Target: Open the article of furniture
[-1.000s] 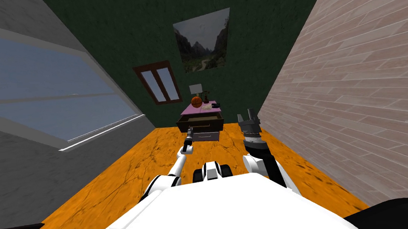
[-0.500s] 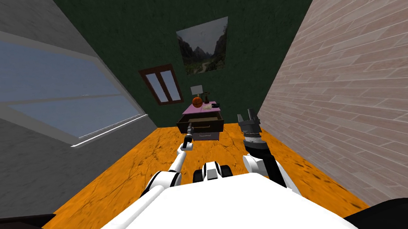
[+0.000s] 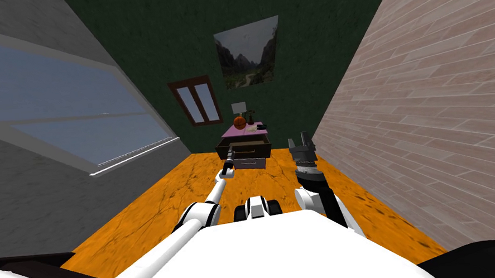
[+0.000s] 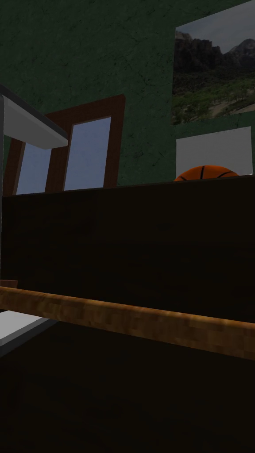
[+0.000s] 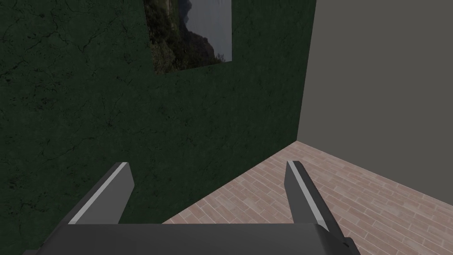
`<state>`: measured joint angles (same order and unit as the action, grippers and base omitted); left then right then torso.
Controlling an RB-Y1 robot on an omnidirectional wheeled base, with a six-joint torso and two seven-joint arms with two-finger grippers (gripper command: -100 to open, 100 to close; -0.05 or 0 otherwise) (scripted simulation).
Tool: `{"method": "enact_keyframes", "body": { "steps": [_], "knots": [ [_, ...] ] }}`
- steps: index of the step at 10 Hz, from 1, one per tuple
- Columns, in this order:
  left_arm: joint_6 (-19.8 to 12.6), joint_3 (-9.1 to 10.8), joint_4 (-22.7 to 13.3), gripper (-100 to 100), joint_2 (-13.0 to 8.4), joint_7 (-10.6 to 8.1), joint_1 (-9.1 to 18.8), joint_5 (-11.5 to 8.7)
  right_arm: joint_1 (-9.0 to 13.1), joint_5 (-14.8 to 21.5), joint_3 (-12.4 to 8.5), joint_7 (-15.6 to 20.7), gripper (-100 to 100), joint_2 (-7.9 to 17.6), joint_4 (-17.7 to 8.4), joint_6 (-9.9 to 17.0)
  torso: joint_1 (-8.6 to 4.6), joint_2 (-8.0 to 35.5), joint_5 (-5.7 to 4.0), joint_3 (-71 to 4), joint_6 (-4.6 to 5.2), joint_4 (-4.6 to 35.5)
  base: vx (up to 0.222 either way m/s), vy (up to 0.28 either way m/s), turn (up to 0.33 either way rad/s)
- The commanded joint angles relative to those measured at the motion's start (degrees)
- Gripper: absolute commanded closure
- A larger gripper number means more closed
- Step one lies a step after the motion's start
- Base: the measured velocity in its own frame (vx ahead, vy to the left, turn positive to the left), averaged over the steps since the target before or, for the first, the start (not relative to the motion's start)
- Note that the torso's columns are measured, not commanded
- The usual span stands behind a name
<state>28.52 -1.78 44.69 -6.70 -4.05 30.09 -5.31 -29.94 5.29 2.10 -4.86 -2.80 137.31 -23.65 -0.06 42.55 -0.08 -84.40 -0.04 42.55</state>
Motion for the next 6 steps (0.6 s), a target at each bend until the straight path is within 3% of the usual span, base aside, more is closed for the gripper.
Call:
{"method": "enact_keyframes", "body": {
  "steps": [1,6],
  "knots": [
    [-0.3,0.00,0.0,0,0.0,-0.03,0.0,0.0,0.0,0.0,0.0,0.0,0,0.0,0.0,0.0,-0.01,0.0,0.02,0.0,0.01,-0.1,0.000,0.000,0.000],
    [-0.5,-0.02,-0.2,0,0.0,-0.03,-0.3,0.0,0.0,0.0,0.0,0.0,0,0.0,0.0,0.0,0.04,-0.2,0.07,-0.1,0.04,-0.2,0.000,0.000,0.000]
  ]
}}
